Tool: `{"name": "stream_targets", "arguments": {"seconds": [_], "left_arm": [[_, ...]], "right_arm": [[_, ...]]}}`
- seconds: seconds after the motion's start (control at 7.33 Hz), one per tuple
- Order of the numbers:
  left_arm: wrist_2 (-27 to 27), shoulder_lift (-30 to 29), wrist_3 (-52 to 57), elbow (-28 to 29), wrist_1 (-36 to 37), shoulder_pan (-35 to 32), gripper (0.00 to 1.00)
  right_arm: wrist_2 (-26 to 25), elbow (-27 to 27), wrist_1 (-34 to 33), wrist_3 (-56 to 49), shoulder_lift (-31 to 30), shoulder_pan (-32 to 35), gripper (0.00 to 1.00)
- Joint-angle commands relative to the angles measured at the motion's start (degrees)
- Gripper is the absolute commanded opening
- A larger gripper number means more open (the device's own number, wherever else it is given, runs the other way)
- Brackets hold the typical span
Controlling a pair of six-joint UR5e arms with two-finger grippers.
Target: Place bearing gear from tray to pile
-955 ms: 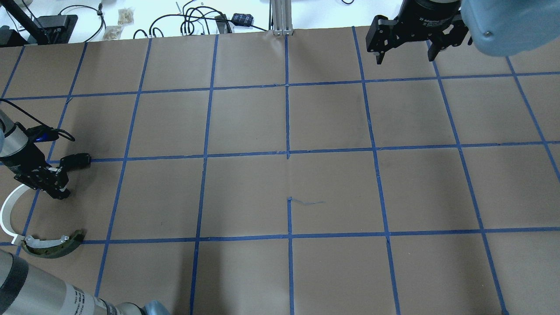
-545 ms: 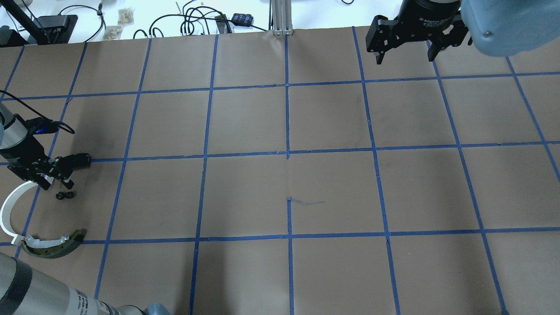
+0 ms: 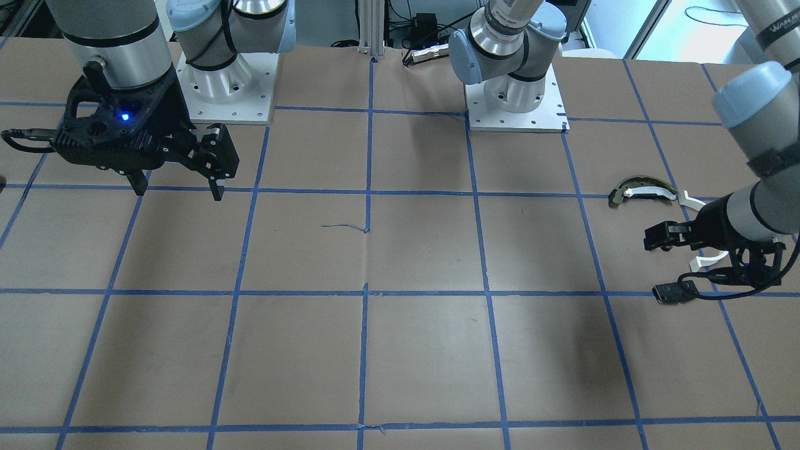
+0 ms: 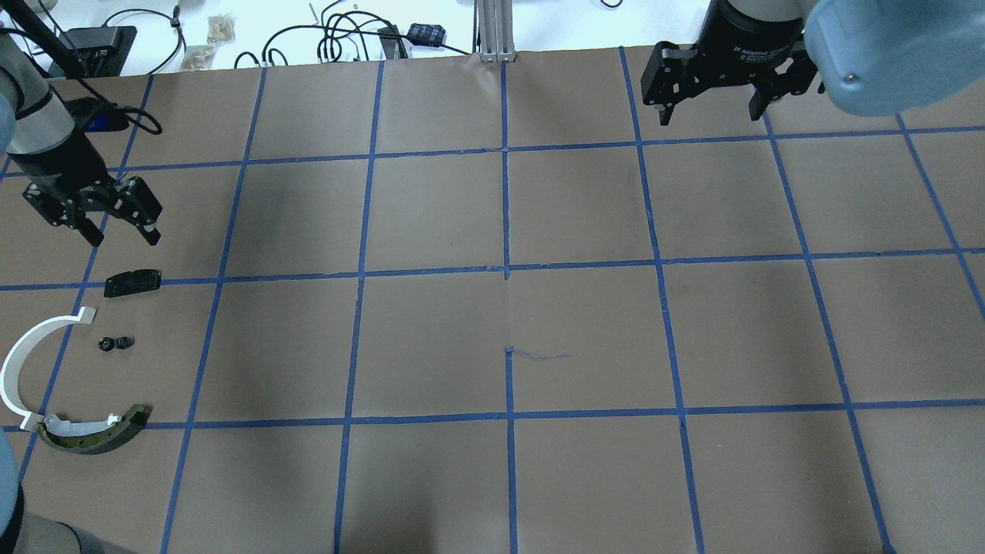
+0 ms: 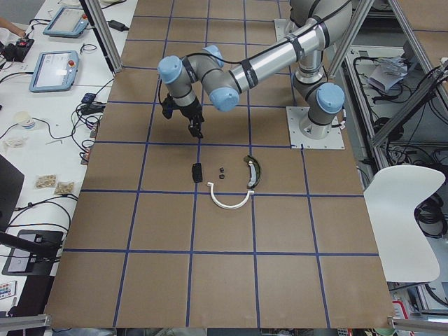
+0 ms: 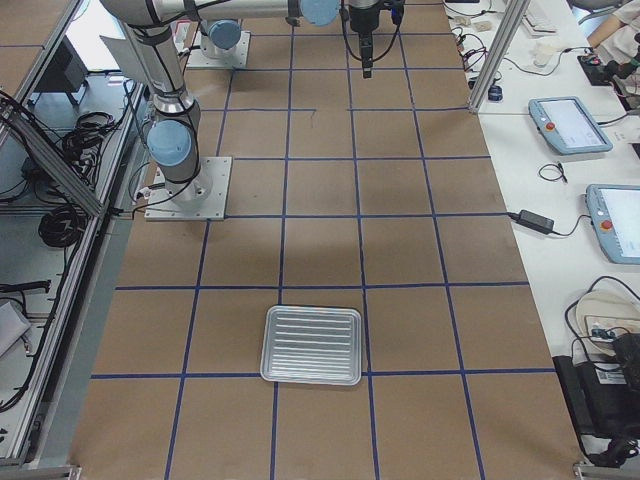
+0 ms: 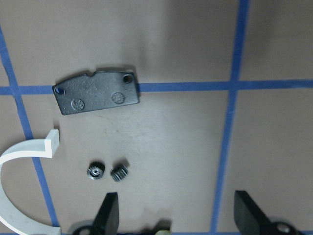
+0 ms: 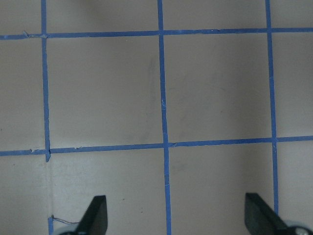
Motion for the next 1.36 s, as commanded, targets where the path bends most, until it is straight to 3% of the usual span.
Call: {"name": "stream_targets", "arguments": {"seconds": [0.0,0.41,0.68,1.23], "left_arm": [[-3.49,6.59,-5.73,2.19,-2.38,-5.94,1.0],[-5.71,14.33,-12.85,1.31,-7.65,-12.01,1.0],[-5.45,15.41,-15.59,1.05,-7.31,-19.46,1.0],[-5.71,17.34,-15.08,-2.73,-4.76,-20.38,1.0]], "right_arm": [[0.42,0.68,-1.44,0.24,-0.17,0.0,1.0],[1.12,0.77,-1.44,-0.11,-0.52,0.0,1.0],[1.13,0.77,-1.44,-0.2,-0.44,0.0,1.0],[1.12,1.29,-1.44,-0.11,-0.35,0.0,1.0]]}}
